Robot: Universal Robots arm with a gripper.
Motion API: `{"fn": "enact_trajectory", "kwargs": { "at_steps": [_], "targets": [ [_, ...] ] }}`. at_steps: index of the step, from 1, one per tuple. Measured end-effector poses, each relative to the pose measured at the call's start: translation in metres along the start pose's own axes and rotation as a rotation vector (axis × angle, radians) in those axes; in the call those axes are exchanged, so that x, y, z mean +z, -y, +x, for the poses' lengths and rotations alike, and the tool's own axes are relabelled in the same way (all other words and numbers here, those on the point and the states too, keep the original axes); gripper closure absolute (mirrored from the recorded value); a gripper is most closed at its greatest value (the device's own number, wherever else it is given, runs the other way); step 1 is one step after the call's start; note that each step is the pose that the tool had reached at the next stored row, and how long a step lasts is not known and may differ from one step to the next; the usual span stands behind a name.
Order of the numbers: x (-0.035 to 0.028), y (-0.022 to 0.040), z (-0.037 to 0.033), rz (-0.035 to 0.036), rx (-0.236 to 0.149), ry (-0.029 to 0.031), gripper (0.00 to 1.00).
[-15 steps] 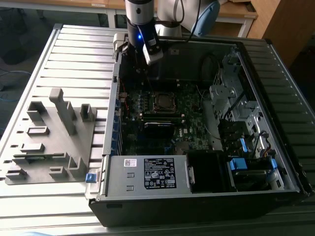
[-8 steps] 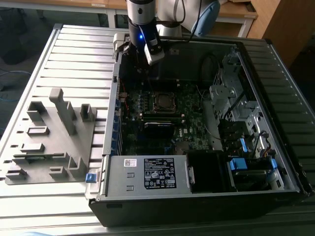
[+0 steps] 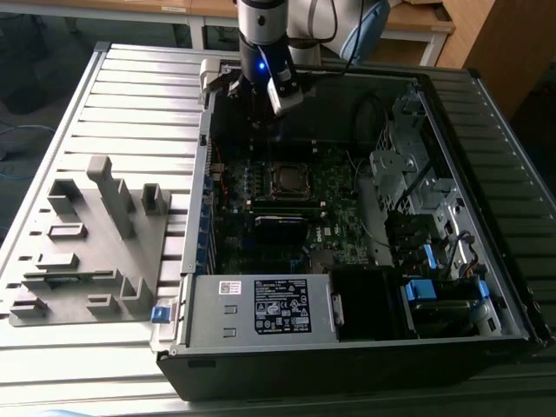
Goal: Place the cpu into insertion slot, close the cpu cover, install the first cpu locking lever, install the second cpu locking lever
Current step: 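Install the first cpu locking lever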
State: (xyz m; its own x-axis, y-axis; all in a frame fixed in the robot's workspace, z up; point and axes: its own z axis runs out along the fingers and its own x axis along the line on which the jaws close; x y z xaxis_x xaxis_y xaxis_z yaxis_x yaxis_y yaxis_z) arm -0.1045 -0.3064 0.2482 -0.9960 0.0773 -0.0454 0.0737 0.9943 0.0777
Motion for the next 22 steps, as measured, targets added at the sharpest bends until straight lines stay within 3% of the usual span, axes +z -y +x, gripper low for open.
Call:
{"fn": "enact_trajectory", "kwargs": {
  "at_steps": [9,16,19,22],
  "targets": [
    [0.0009,-0.0012,-0.0169,0.0085,0.003,0.0008,0.89],
    [0.0010,-0.0013,-0.0182,0.0099,0.003,0.0009,0.89],
    [0.0028,-0.0012,-0.0181,0.0057,0.003,0.0016,0.89],
    [0.0043,-0.0011,-0.0183,-0.0071,0.004,0.0013,0.89]
  ]
}}
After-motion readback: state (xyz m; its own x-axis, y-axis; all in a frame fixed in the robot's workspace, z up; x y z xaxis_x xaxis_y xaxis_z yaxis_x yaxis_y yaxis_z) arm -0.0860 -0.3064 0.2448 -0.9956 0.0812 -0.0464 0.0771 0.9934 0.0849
